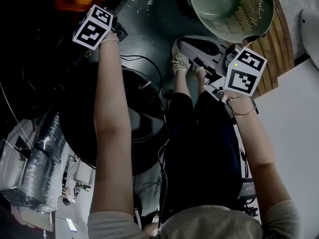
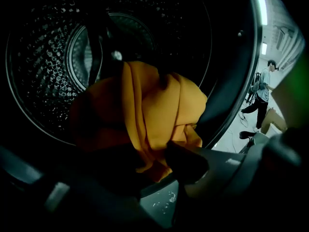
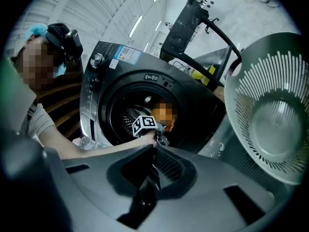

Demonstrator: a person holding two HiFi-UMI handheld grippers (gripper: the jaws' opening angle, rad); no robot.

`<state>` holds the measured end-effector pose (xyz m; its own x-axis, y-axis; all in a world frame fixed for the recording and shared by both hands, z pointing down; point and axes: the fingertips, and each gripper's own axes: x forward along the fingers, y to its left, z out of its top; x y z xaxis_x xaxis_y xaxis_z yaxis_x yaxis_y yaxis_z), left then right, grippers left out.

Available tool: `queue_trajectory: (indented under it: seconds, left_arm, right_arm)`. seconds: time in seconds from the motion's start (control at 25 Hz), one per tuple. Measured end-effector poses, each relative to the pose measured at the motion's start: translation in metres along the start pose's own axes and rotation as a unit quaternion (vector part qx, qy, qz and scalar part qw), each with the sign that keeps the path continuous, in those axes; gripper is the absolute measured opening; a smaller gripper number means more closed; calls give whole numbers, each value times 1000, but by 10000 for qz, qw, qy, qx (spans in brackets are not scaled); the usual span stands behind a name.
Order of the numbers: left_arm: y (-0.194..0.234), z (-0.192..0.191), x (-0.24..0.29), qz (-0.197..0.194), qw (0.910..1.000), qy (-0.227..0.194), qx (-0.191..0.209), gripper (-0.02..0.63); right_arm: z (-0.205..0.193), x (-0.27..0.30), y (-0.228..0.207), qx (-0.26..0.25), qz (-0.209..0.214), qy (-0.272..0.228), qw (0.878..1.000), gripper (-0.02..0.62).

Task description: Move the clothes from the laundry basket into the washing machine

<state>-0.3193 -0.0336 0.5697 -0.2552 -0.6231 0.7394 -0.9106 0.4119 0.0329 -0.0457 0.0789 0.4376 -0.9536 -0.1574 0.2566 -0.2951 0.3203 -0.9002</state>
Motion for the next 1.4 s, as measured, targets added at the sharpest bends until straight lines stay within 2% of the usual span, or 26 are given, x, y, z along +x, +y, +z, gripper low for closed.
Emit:
queue_trajectory:
  seconds: [0.08, 0.24, 0.32, 0.44, 0.52, 0.56, 0.68, 0.72, 0.8, 0.92, 1.08, 1.2, 1.28, 1.4]
  left_arm:
    - [0, -1, 6, -79, 9998, 139, 141, 67]
    - [9, 15, 15, 29, 9994, 10, 337, 43]
    - [16, 36, 19, 185, 9983, -272, 482, 40]
    - [25, 73, 18, 443, 9918, -916, 776, 40]
    - [27, 86, 21, 470, 9886, -1122, 890, 41]
    - [25, 86, 25, 402, 9894, -1065, 896, 51]
    - [16, 74, 30, 130, 9943, -840, 648, 207]
    - [16, 72, 27, 120, 9948, -851, 547, 231]
    - [15, 71, 17, 171, 9951, -916, 338, 255]
    - [8, 66, -7, 129, 9955, -941, 46, 258]
    - [-19, 67, -53, -247, 9958, -877, -26, 258]
    - [-52, 71, -103, -718, 9939, -816, -198, 258]
    - [-82, 79, -143, -1160, 9897, -839, -38, 256]
    - [-133, 104, -209, -1905, 9756, -1012, 409, 256]
  right_arm:
    - [1, 1, -2, 2, -30, -1, 10000, 21]
    - [2, 4, -4, -23, -17, 7, 10000, 21]
    - [4, 5, -4, -36, -9, -13, 10000, 21]
    - [5, 6, -4, -48, 16, -15, 10000, 21]
    - [5, 6, -4, -56, 19, -18, 10000, 21]
    - [6, 6, -5, -56, 14, -30, 10000, 21]
    - [7, 7, -3, -64, 15, -60, 10000, 21]
    - [7, 7, 0, -82, 28, -66, 9999, 21]
    - [10, 6, 5, -147, 41, -95, 9998, 21]
    - [22, -1, 17, -320, -76, -212, 9992, 21]
    - [46, -16, 48, -824, -255, -253, 9959, 20]
    - [69, -35, 79, -922, -253, -406, 9946, 15]
    - [86, -47, 102, -982, -308, -545, 9932, 14]
    - [114, -70, 136, -1305, -566, -759, 9869, 12]
